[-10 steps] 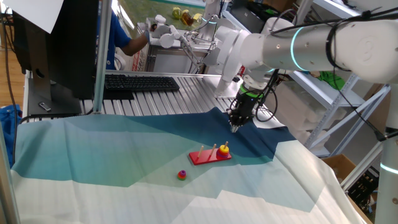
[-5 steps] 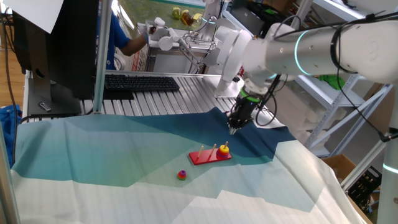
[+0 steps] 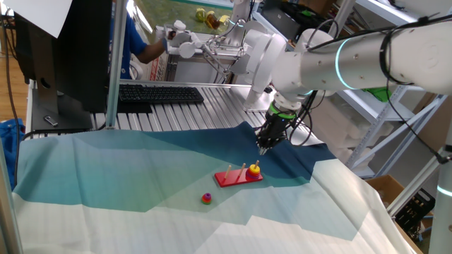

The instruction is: Take out one Hanoi block and throw it aside

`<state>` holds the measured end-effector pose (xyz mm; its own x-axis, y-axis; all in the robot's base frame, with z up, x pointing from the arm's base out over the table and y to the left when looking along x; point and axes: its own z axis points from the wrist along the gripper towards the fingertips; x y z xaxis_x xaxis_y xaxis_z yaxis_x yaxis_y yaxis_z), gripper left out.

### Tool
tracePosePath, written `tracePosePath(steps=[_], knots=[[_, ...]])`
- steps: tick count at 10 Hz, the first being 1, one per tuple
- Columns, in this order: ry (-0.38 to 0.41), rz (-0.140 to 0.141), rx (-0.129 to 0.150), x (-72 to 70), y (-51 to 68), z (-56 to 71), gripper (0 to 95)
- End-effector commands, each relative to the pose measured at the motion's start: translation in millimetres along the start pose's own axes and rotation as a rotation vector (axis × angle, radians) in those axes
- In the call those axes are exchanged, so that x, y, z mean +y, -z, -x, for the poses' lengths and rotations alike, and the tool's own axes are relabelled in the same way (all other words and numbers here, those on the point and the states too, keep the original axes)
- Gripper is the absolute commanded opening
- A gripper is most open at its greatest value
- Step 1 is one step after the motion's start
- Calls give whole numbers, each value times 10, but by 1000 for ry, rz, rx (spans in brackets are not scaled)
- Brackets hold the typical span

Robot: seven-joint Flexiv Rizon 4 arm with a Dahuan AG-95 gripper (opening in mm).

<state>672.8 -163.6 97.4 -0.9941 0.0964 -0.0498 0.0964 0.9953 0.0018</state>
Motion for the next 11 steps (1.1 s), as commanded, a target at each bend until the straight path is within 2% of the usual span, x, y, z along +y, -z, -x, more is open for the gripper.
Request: tracePosePath(steps=[1, 3, 4, 8, 11], knots=[[-18, 3, -4, 37, -27, -27, 0], [-45, -7, -6, 72, -18, -41, 0], [-49, -7, -6, 73, -18, -41, 190], [-62, -5, -12, 72, -39, -42, 190], [-61, 7, -23, 62, -147, -51, 190]])
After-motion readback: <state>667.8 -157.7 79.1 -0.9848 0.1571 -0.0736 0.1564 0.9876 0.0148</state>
